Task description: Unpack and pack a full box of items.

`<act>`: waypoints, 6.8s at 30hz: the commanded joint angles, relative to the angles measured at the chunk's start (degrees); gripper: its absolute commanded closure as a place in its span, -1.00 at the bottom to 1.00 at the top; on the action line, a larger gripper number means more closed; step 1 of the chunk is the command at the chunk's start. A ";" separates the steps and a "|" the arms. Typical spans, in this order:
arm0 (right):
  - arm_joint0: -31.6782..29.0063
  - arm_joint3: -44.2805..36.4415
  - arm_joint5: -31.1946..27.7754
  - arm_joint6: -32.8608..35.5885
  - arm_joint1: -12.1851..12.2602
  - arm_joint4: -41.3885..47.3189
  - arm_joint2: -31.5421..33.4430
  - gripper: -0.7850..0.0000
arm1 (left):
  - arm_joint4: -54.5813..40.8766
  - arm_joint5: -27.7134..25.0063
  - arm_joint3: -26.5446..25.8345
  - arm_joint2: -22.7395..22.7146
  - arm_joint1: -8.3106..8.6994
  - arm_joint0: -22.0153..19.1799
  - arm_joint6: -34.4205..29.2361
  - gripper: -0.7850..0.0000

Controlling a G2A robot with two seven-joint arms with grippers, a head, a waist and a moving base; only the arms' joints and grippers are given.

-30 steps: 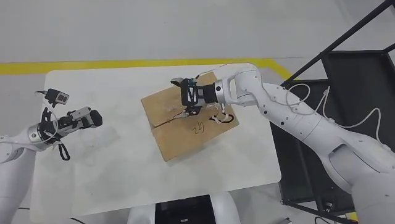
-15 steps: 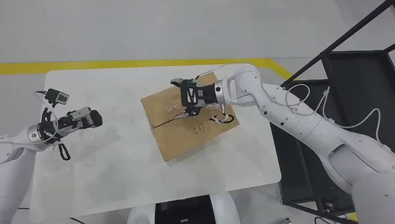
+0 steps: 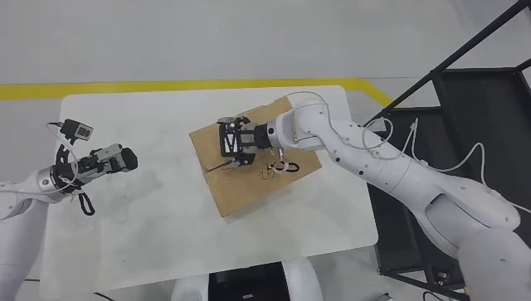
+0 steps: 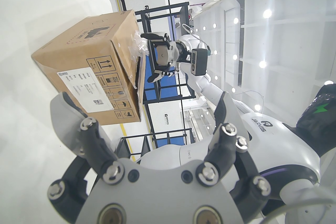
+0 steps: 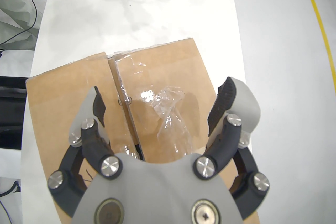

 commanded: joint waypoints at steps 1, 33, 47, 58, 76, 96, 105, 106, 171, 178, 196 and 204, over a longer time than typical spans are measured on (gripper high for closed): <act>-0.07 0.33 0.95 1.58 -0.43 1.00 0.36 -0.85 | 0.00 0.00 0.00 0.00 0.00 0.00 0.00 -1.00; -1.78 -2.00 -6.64 1.16 -2.55 7.10 9.35 1.00 | 0.00 0.00 0.00 0.00 0.00 0.00 0.00 -1.00; -3.07 -3.29 -10.50 -9.40 -4.60 6.09 10.38 1.00 | 0.00 0.00 0.00 0.00 0.00 0.00 0.00 -1.00; -2.61 2.40 -8.48 -9.88 -7.87 1.00 6.63 1.00 | 0.00 0.00 0.00 0.00 0.00 0.00 0.00 -1.00; -2.07 8.30 -10.77 -10.09 -12.89 -3.21 1.96 1.00 | 0.00 0.00 0.00 0.00 0.00 0.00 0.00 -1.00; -1.29 14.76 -16.63 -10.83 -16.65 -5.65 1.00 1.00 | 0.00 0.00 0.00 0.00 0.00 0.00 0.00 -1.00; -1.86 16.55 -15.92 -9.73 -18.00 -5.91 0.96 1.00 | 0.00 0.00 0.00 0.00 0.00 0.00 0.00 -1.00; -1.84 16.70 -15.83 -9.70 -18.16 -6.23 0.92 1.00 | 0.00 0.00 0.00 0.00 0.00 0.00 0.00 -1.00; -0.54 5.67 -12.29 38.76 6.81 74.89 3.79 -1.00 | -9.96 11.13 -7.13 4.85 -1.64 -4.32 -11.14 -1.00; -0.54 5.67 -12.29 38.76 6.81 74.89 3.79 -1.00 | -9.96 11.13 -7.13 4.85 -1.64 -4.32 -11.14 -1.00; -6.82 10.30 6.21 50.26 9.33 102.81 9.42 -1.00 | -9.96 11.13 -7.13 4.85 -1.64 -4.32 -11.14 -1.00; -9.56 11.82 15.66 53.45 10.74 103.78 13.19 -1.00 | -9.96 11.13 -7.13 4.85 -1.64 -4.32 -11.14 -1.00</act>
